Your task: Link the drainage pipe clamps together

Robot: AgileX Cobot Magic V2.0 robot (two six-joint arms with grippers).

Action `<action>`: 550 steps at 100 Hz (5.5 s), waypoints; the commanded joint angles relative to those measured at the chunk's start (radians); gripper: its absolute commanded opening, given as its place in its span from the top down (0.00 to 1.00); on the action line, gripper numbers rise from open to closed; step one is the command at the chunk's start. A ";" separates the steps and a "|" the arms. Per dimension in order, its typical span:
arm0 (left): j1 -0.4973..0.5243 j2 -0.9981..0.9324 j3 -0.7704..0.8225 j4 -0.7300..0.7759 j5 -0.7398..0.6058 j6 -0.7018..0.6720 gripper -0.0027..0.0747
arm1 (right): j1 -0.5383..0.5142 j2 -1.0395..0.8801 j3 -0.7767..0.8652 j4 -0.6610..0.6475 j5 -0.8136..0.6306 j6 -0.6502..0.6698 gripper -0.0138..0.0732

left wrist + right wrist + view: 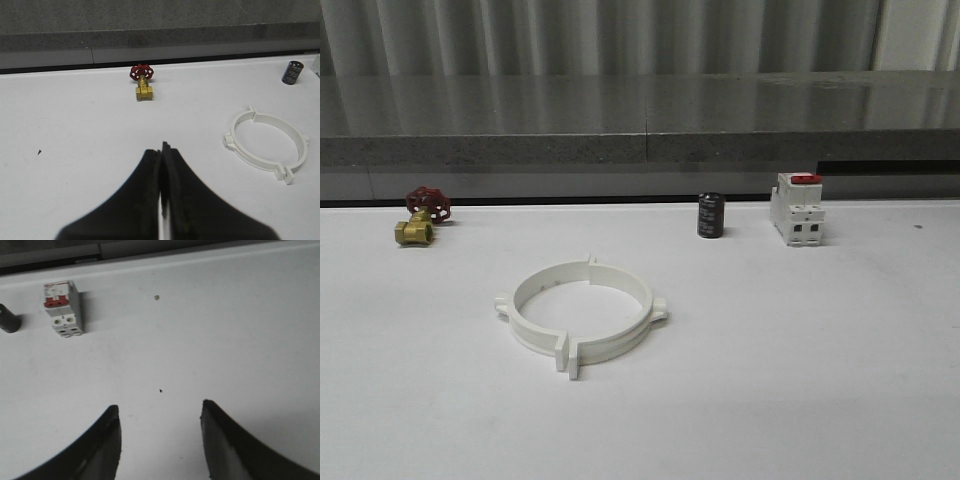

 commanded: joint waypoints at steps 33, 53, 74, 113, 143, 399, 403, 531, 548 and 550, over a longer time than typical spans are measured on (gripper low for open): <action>0.002 0.007 -0.027 -0.009 -0.073 0.000 0.99 | -0.019 -0.497 0.301 0.102 0.016 -0.075 0.57; 0.002 0.007 -0.027 -0.009 -0.073 0.000 0.99 | -0.019 -0.642 0.366 0.095 0.026 -0.075 0.87; 0.002 0.007 -0.027 -0.009 -0.073 0.000 0.99 | -0.019 -0.672 0.372 0.095 0.055 -0.075 0.92; 0.002 0.007 -0.027 -0.009 -0.073 0.000 0.99 | -0.019 -0.672 0.372 0.095 0.055 -0.075 0.92; 0.002 0.007 -0.027 -0.009 -0.073 0.000 0.99 | -0.019 -0.700 0.406 0.031 -0.043 -0.077 0.92; 0.002 0.007 -0.025 -0.009 -0.076 0.000 0.99 | -0.083 -1.130 1.106 0.264 -0.956 -0.364 0.92; 0.002 0.007 -0.019 -0.009 -0.094 0.000 0.99 | -0.083 -1.130 1.106 0.264 -0.956 -0.364 0.92; 0.002 -0.397 0.571 0.082 -0.687 -0.014 0.99 | -0.083 -1.130 1.106 0.264 -0.956 -0.364 0.92; 0.002 -0.397 0.571 0.082 -0.698 -0.014 0.99 | -0.083 -1.130 1.106 0.264 -0.956 -0.364 0.92; 0.002 -0.397 0.571 0.082 -0.697 -0.014 0.99 | -0.083 -1.130 1.106 0.264 -0.956 -0.364 0.92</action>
